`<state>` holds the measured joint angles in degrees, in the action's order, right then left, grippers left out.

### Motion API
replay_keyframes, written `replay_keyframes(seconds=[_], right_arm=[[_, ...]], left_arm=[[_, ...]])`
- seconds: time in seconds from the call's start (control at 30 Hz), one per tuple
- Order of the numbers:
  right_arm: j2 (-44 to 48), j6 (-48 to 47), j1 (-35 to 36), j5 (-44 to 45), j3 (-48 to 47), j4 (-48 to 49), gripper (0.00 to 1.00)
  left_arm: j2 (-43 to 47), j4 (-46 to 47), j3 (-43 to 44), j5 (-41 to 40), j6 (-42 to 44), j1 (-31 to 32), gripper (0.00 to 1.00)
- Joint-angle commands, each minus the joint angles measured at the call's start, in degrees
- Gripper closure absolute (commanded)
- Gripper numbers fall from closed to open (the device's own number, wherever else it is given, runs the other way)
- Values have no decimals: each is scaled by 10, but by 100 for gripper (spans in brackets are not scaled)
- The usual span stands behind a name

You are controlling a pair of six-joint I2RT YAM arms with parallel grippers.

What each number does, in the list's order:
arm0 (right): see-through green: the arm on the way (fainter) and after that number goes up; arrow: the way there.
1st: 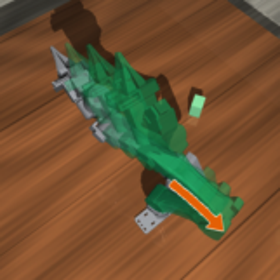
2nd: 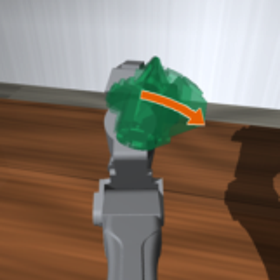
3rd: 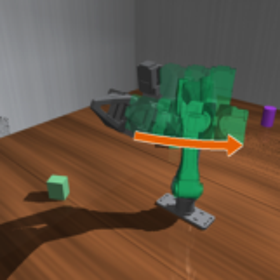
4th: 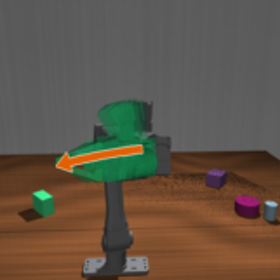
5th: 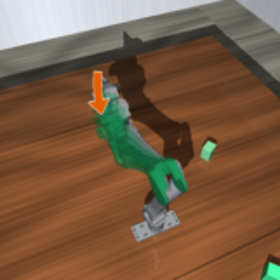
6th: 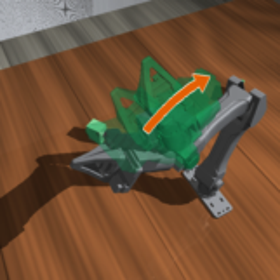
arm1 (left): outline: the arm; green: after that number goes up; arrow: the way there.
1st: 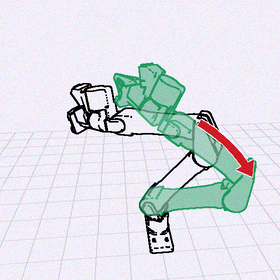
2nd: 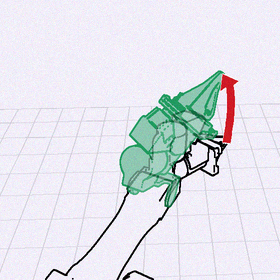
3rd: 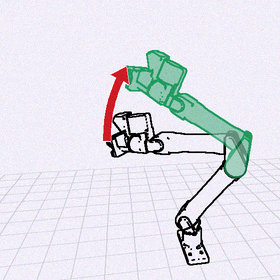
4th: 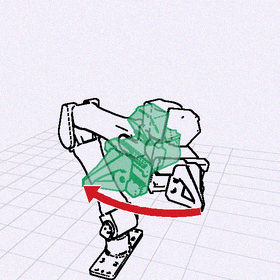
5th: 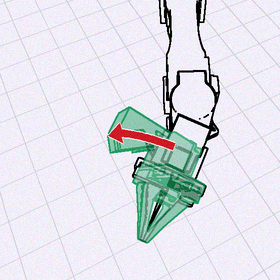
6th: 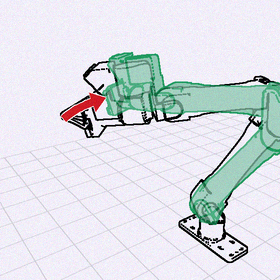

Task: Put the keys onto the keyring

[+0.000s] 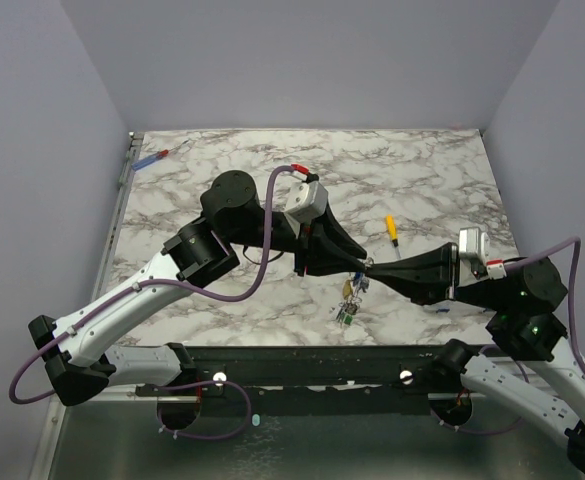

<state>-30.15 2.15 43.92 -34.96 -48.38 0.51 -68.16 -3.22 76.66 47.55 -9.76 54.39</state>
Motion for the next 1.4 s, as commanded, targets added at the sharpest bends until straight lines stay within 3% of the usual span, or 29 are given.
replay_keyframes(seconds=[0.0, 0.13, 0.37, 0.5, 0.83, 1.07, 1.2, 1.37], right_arm=[[1, 11, 2, 9, -28, 42, 99], [-6, 14, 2, -2, -32, 43, 99], [-2, 16, 2, 1, -32, 51, 99], [5, 9, 2, 9, -33, 45, 99], [15, 1, 1, 38, -41, -3, 98], [-12, -64, 2, 70, -100, -152, 63], [-25, -101, 2, 103, -135, -229, 53], [-59, -139, 2, 145, -187, -348, 48]], left_arm=[[8, -18, -8, 4, 9, -1, 71], [4, -18, -9, 7, 11, -1, 80], [-5, -18, -10, 8, 9, -1, 87], [-6, -19, -11, 6, 5, 0, 100], [-13, -54, 12, -20, 32, -1, 100], [-15, -85, 28, -54, 66, -1, 100], [-17, -89, 31, -63, 74, -1, 100], [-21, -99, 35, -69, 87, 0, 100]])
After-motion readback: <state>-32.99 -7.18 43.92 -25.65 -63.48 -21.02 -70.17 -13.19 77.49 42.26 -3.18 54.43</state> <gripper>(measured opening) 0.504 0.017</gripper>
